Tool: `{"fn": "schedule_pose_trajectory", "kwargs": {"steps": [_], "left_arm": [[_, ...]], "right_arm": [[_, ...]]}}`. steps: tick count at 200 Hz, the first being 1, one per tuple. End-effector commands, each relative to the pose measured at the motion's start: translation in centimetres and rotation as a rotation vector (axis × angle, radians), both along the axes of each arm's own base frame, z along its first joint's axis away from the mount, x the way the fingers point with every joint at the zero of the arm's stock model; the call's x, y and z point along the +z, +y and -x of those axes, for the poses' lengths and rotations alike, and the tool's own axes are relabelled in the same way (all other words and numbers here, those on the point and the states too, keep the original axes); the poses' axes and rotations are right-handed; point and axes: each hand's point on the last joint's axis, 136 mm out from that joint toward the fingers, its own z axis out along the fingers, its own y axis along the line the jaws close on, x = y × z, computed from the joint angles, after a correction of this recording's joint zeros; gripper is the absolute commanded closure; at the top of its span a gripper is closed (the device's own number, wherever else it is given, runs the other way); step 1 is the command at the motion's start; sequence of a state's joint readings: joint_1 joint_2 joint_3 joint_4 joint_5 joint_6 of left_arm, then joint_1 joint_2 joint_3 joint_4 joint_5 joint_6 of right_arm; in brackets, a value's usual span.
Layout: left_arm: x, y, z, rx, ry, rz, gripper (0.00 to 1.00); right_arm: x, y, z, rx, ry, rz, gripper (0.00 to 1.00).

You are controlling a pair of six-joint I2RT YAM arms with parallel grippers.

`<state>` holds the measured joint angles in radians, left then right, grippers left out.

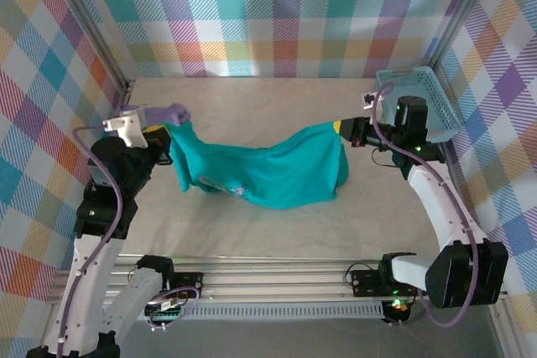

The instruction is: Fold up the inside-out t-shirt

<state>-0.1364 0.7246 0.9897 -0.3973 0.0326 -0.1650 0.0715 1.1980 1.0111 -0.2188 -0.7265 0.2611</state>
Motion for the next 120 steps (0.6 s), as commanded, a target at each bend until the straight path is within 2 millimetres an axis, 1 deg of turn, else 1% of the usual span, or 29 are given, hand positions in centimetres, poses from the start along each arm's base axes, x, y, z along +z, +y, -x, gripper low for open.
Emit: {"fn": "schedule_pose_trajectory", "kwargs": {"steps": [1, 6, 16, 32, 43, 49, 53, 62, 75, 93, 108, 120], "left_arm": [[3.3, 0.4, 0.3, 0.015, -0.050, 0.015, 1.00], [4.0, 0.3, 0.3, 0.011, -0.052, 0.016, 1.00], [6.2, 0.6, 1.0, 0.021, -0.080, 0.016, 1.00], [10.2, 1.7, 2.7, 0.069, -0.152, 0.002, 1.00], [12.9, 2.9, 4.4, 0.123, -0.218, -0.016, 1.00], [14.0, 3.5, 5.2, 0.153, -0.246, -0.027, 1.00], [15.0, 3.9, 6.0, 0.173, -0.274, -0.033, 1.00], [16.9, 4.5, 7.4, 0.195, -0.317, -0.049, 1.00], [19.1, 4.8, 9.0, 0.199, -0.357, -0.060, 1.00], [21.9, 4.5, 10.7, 0.176, -0.409, -0.058, 1.00], [23.5, 4.2, 11.7, 0.149, -0.438, -0.063, 1.00], [24.5, 4.0, 12.3, 0.136, -0.452, -0.068, 1.00]], "right_arm": [[4.4, -1.0, -0.3, -0.080, -0.057, 0.011, 1.00], [5.7, -1.2, -0.3, -0.101, -0.080, 0.012, 1.00], [8.5, -1.9, 0.1, -0.143, -0.137, 0.022, 1.00], [12.9, -3.6, 1.3, -0.248, -0.243, 0.059, 1.00], [15.7, -4.9, 2.7, -0.323, -0.318, 0.089, 1.00], [17.0, -5.6, 3.5, -0.365, -0.358, 0.108, 1.00], [17.9, -6.1, 4.1, -0.389, -0.385, 0.118, 1.00], [19.7, -6.8, 5.5, -0.428, -0.451, 0.136, 1.00], [22.0, -7.6, 7.7, -0.463, -0.539, 0.147, 1.00], [24.8, -7.7, 10.8, -0.465, -0.642, 0.138, 1.00], [26.5, -7.7, 13.3, -0.459, -0.699, 0.136, 1.00], [27.4, -8.0, 15.0, -0.467, -0.723, 0.144, 1.00]]}}
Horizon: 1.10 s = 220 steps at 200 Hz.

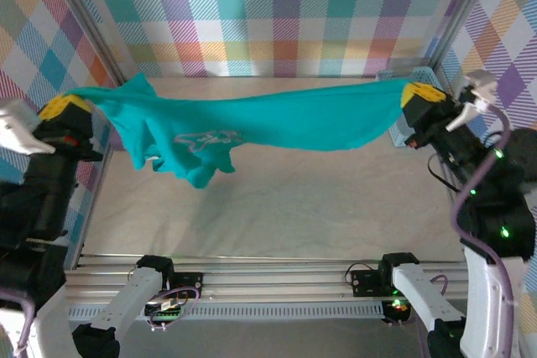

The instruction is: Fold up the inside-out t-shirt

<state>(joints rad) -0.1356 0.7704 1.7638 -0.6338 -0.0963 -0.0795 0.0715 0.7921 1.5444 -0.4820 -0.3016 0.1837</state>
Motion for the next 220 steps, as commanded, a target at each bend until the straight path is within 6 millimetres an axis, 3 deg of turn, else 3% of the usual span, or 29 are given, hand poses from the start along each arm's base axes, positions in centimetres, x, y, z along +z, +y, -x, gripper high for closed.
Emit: {"fn": "schedule_pose_trajectory", "kwargs": {"steps": [1, 17, 32, 45, 63, 94, 114, 135, 152, 172, 193, 207, 220], "left_arm": [[0.1, 0.0, -0.5, 0.014, 0.046, -0.047, 1.00], [0.5, -0.3, -0.8, 0.002, 0.056, -0.056, 1.00], [0.0, -0.4, -2.5, 0.007, 0.093, -0.062, 1.00], [-0.8, -0.5, -5.1, 0.017, 0.141, -0.067, 1.00], [-2.5, -1.0, -9.7, 0.023, 0.217, -0.078, 1.00], [-7.0, -2.1, -18.2, 0.021, 0.320, -0.087, 1.00], [-11.1, -2.9, -23.8, 0.012, 0.374, -0.076, 1.00], [-17.8, -3.6, -30.8, 0.019, 0.479, -0.064, 0.95], [-22.7, -4.0, -36.9, 0.038, 0.559, -0.062, 0.94], [-28.5, -4.5, -42.0, 0.053, 0.737, -0.058, 0.87], [-31.2, -5.0, -44.0, 0.041, 0.826, -0.050, 0.68], [-31.6, -5.2, -43.7, 0.033, 0.835, -0.037, 0.51], [-31.9, -5.1, -42.6, 0.033, 0.849, -0.020, 0.42]], "right_arm": [[0.2, -1.1, 1.3, -0.069, 0.001, 0.044, 1.00], [0.9, -1.6, 2.7, -0.098, -0.018, 0.054, 1.00], [1.0, -2.1, 2.8, -0.129, -0.024, 0.064, 1.00], [0.5, -2.4, 1.6, -0.152, -0.005, 0.079, 1.00], [-0.9, -2.6, -1.5, -0.183, 0.036, 0.105, 1.00], [-4.9, -2.5, -8.9, -0.208, 0.090, 0.164, 1.00], [-9.3, -1.9, -15.0, -0.192, 0.164, 0.184, 1.00], [-15.3, -1.6, -22.7, -0.196, 0.282, 0.190, 1.00], [-20.5, -2.5, -29.3, -0.266, 0.405, 0.185, 0.98], [-25.6, -3.7, -34.7, -0.356, 0.565, 0.201, 0.87], [-29.5, -4.7, -37.1, -0.414, 0.681, 0.230, 0.73], [-30.9, -4.6, -36.8, -0.410, 0.719, 0.241, 0.66], [-31.8, -4.4, -35.5, -0.388, 0.747, 0.246, 0.60]]}}
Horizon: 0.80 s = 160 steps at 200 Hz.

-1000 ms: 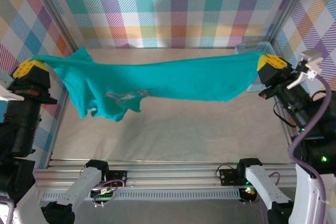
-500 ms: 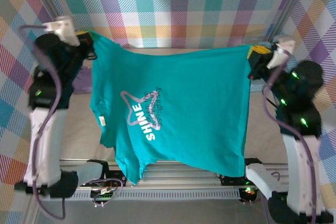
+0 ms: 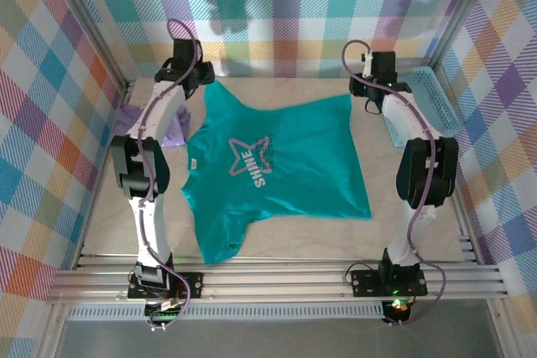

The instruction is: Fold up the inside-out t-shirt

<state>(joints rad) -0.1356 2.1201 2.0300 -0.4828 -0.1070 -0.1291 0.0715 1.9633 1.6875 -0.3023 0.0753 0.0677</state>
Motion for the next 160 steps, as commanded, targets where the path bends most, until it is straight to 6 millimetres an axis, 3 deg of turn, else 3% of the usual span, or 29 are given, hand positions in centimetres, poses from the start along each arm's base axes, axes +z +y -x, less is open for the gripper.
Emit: {"fn": "schedule_pose_trajectory", "kwargs": {"steps": [1, 22, 40, 45, 73, 103, 128, 160], "left_arm": [[5.6, 0.8, 2.3, 0.033, -0.078, 0.047, 0.42], [4.9, 0.7, 5.9, 0.054, -0.059, 0.133, 0.37], [3.4, -0.8, 10.1, 0.028, -0.067, 0.299, 0.35], [3.8, -1.3, 10.9, 0.023, -0.099, 0.354, 0.34], [-1.5, -2.3, 18.5, 0.037, 0.021, 0.470, 0.32], [-6.6, -4.0, 27.0, -0.016, 0.191, 0.451, 0.32], [-9.8, -5.1, 32.1, -0.059, 0.313, 0.418, 0.32], [-11.8, -3.1, 35.6, 0.000, 0.352, 0.332, 0.31]], "right_arm": [[4.0, -0.8, 1.6, -0.033, -0.053, 0.006, 0.59], [2.4, 0.0, 5.4, -0.006, 0.033, -0.048, 0.55], [-0.4, 1.6, 10.5, 0.011, 0.157, -0.112, 0.55], [-1.6, 1.9, 12.2, 0.007, 0.198, -0.122, 0.55], [-6.4, 3.1, 21.5, 0.000, 0.372, -0.221, 0.53], [-9.3, 5.3, 29.0, 0.029, 0.504, -0.272, 0.51], [-12.1, 5.0, 33.1, -0.011, 0.595, -0.250, 0.49], [-13.6, 2.4, 35.1, -0.152, 0.620, -0.197, 0.45]]}}
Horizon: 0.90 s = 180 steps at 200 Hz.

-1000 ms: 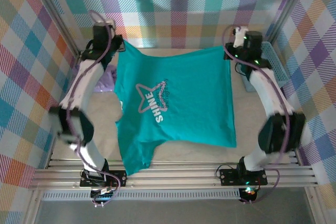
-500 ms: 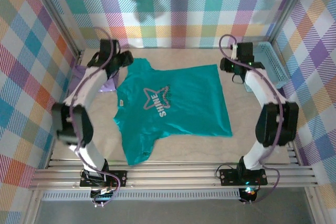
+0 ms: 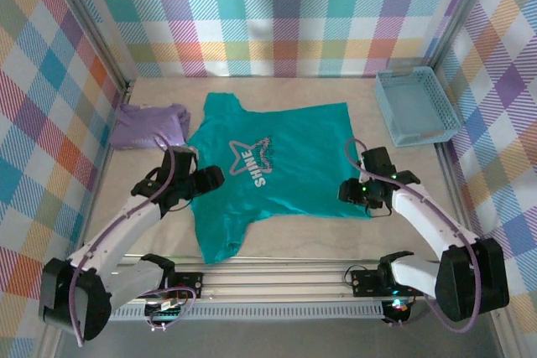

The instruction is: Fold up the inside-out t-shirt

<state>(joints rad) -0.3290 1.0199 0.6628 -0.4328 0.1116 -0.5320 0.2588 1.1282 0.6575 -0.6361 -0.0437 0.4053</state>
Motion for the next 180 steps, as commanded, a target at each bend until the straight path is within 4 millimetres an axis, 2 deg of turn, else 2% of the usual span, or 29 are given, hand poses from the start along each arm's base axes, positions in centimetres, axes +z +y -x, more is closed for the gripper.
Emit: {"fn": "schedule_pose_trajectory", "kwargs": {"steps": [1, 18, 47, 81, 110, 126, 145, 180], "left_arm": [[-1.3, 1.9, 2.6, 0.048, 0.051, -0.060, 0.31], [-1.1, 2.3, 2.9, 0.061, 0.042, -0.073, 0.31], [-0.9, 1.5, 2.3, 0.052, 0.044, -0.038, 0.31], [-1.0, 0.8, 2.7, 0.031, 0.092, -0.016, 0.30], [-0.9, 2.1, 4.1, 0.063, 0.145, -0.069, 0.30], [-0.9, 2.8, 5.0, 0.089, 0.169, -0.093, 0.30], [-1.3, 3.3, 6.2, 0.120, 0.202, -0.104, 0.30], [-3.0, 3.1, 8.9, 0.120, 0.290, -0.156, 0.30]], "right_arm": [[-0.7, -1.8, 1.5, -0.124, 0.043, 0.045, 0.45], [-1.2, -3.2, 1.7, -0.190, 0.063, 0.079, 0.46], [-2.4, -4.6, 1.9, -0.281, 0.111, 0.084, 0.46], [-3.9, -5.0, 2.3, -0.309, 0.196, 0.098, 0.47], [-5.3, -4.6, 2.6, -0.300, 0.265, 0.093, 0.50], [-5.6, -4.5, 2.5, -0.293, 0.273, 0.086, 0.55], [-5.7, -4.3, 2.4, -0.290, 0.272, 0.079, 0.66], [-4.9, -4.1, 1.5, -0.277, 0.225, 0.064, 0.87]]}}
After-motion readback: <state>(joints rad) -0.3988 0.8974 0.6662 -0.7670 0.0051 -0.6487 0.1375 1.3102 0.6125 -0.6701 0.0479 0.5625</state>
